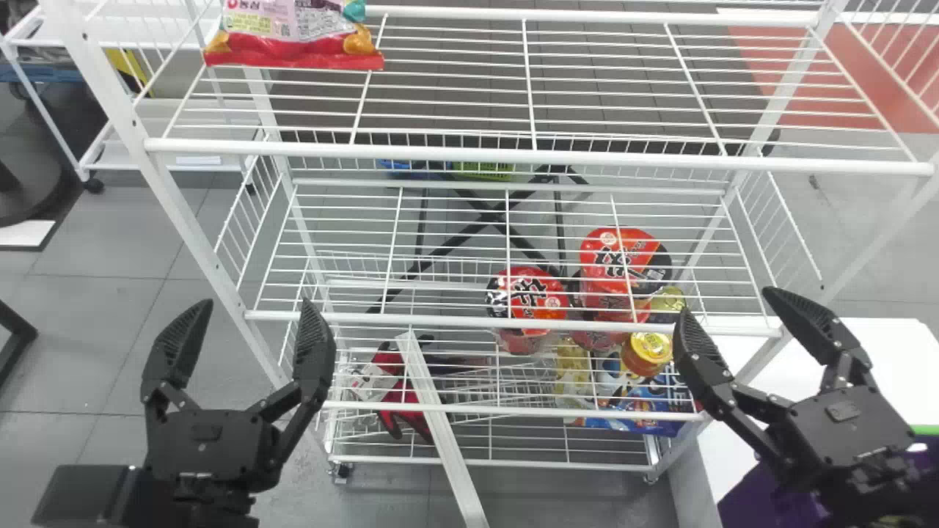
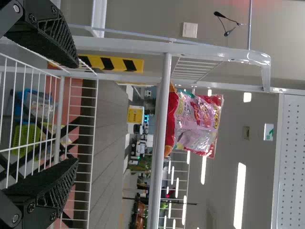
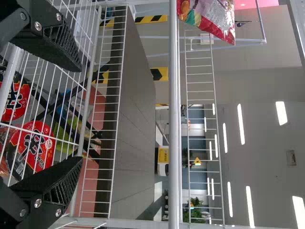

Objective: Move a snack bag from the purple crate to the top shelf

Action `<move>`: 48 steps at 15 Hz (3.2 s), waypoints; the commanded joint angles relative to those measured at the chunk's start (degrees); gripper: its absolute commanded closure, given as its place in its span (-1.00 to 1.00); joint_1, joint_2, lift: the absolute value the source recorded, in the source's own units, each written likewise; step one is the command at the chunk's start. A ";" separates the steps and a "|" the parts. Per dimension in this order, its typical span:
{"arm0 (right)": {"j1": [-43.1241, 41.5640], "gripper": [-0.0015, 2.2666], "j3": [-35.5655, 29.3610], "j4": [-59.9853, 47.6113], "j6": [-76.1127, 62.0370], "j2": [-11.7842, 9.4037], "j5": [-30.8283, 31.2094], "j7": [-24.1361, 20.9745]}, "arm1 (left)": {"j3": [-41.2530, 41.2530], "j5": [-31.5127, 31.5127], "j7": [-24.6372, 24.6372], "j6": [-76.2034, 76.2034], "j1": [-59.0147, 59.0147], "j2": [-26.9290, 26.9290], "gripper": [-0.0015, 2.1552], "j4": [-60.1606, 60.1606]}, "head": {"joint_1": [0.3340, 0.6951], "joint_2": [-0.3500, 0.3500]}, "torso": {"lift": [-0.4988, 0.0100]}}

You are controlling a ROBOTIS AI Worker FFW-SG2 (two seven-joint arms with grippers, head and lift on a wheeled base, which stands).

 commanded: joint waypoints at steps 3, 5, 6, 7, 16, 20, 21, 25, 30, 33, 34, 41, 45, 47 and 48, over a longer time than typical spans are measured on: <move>0.00 -0.84 0.00 -0.09 -0.18 0.01 0.18 0.00 | 0.00 0.03 -0.02 -0.01 -0.04 0.01 -0.88 -0.09 | 1.00 -0.03 | -0.17; 0.00 -0.84 0.00 -0.09 -0.18 0.01 0.27 0.00 | 0.00 0.03 -0.02 -0.01 -0.04 0.01 -0.88 -0.18 | 1.00 -0.03 | -0.20; 0.00 -0.84 0.00 -0.09 -0.35 -0.08 0.27 0.00 | 0.09 0.03 -0.02 -0.01 -0.04 0.01 -0.88 -0.26 | 1.00 -0.03 | -0.22; 0.00 -0.84 0.00 -0.09 -0.35 -0.08 0.27 0.00 | 0.09 0.03 -0.02 -0.01 -0.04 0.01 -0.88 -0.35 | 1.00 -0.03 | -0.23; -0.44 -0.84 0.18 0.26 -0.35 -0.17 0.27 0.00 | 0.79 0.38 -0.90 0.16 -0.04 0.01 -0.88 -0.35 | 1.00 -0.02 | -0.37; -0.53 -0.84 0.27 0.35 -0.35 -0.08 0.27 0.00 | 0.79 0.38 -1.16 0.16 -0.04 0.01 -0.88 -0.35 | 1.00 -0.01 | -0.43; -0.53 -0.84 0.27 0.35 -0.35 -0.08 0.27 0.00 | 0.79 0.38 -1.25 0.16 -0.04 0.01 -0.88 -0.26 | 1.00 -0.01 | -0.45; -0.53 -0.84 0.27 0.44 -0.35 -0.08 0.27 0.00 | 0.79 0.29 -1.43 -0.01 -0.04 -0.08 -0.88 -0.26 | 1.00 -0.01 | -0.51; -0.53 -0.84 0.27 0.35 -0.53 -0.08 0.18 0.27 | 0.70 0.38 -1.43 -1.07 -0.04 -0.34 -0.88 0.09 | 1.00 -0.02 | -0.59; -0.53 -0.84 0.18 0.44 -0.70 -0.08 0.18 0.27 | 0.70 0.29 -1.34 -1.24 -0.04 -0.34 -0.88 0.18 | 1.00 -0.01 | -0.64; -0.53 -0.84 0.18 0.44 -0.88 -0.08 0.18 0.27 | 0.70 0.29 -1.34 -1.24 -0.04 -0.34 -0.88 0.18 | 1.00 -0.01 | -0.65; -0.53 -0.84 0.18 0.61 -1.23 -0.08 0.09 0.35 | 0.79 0.20 -1.34 -1.59 -0.04 -0.43 -0.88 0.26 | 1.00 -0.02 | -0.76; -0.53 -0.85 -0.52 2.11 -5.27 -0.08 -3.16 2.46 | 0.79 0.20 -1.34 -1.59 -0.04 -0.43 -0.88 0.26 | 1.00 -0.02 | -0.82; -0.53 -0.85 -0.88 1.93 -3.69 -0.08 -3.07 3.69 | 0.79 0.20 -1.34 -1.59 -0.04 -0.34 -0.88 0.18 | 1.00 -0.02 | -0.82; -0.53 -0.85 -0.88 1.93 -3.34 -0.08 -3.07 3.69 | 0.70 0.20 -1.34 -1.59 -0.04 -0.43 -0.88 0.18 | 1.00 -0.02 | -0.82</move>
